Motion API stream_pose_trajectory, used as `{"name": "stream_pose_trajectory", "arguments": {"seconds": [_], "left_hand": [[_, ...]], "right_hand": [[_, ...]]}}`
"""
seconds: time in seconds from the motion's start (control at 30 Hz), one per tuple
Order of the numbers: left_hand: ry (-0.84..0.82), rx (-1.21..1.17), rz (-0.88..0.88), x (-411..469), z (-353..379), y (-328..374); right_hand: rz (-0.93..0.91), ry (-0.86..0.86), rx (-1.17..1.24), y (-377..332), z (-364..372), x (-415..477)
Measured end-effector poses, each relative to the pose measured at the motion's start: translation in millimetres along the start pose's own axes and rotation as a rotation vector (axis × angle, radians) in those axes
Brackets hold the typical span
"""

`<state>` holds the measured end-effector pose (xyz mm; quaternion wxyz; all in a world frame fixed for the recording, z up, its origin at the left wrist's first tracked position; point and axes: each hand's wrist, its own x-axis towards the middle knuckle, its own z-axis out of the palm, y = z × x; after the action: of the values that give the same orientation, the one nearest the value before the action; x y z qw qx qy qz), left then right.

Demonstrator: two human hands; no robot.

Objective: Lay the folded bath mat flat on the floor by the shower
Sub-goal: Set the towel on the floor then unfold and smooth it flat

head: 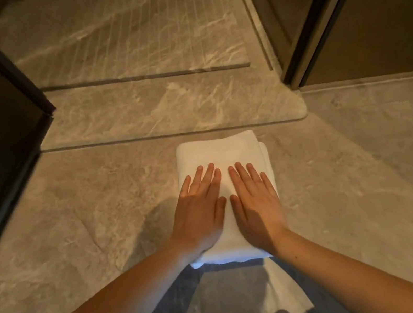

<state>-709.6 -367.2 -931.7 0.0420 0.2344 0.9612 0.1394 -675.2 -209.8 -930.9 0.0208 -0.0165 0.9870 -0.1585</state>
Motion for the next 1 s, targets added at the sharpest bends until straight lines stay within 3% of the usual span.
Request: {"name": "stream_pose_trajectory", "arguments": {"seconds": [0.5,0.67,0.83,1.0], "left_hand": [[0.017,-0.021,-0.014,-21,11,17],[-0.056,-0.01,0.001,-12,-1,20],[-0.097,-0.064,0.198,0,-26,50],[-0.171,-0.035,0.394,26,-34,72]], "right_hand": [[-0.019,-0.073,0.031,6,-15,-21],[0.101,0.087,0.273,31,-32,-49],[0.199,0.067,0.383,57,-39,-70],[0.217,0.061,0.312,66,-42,-83]]}}
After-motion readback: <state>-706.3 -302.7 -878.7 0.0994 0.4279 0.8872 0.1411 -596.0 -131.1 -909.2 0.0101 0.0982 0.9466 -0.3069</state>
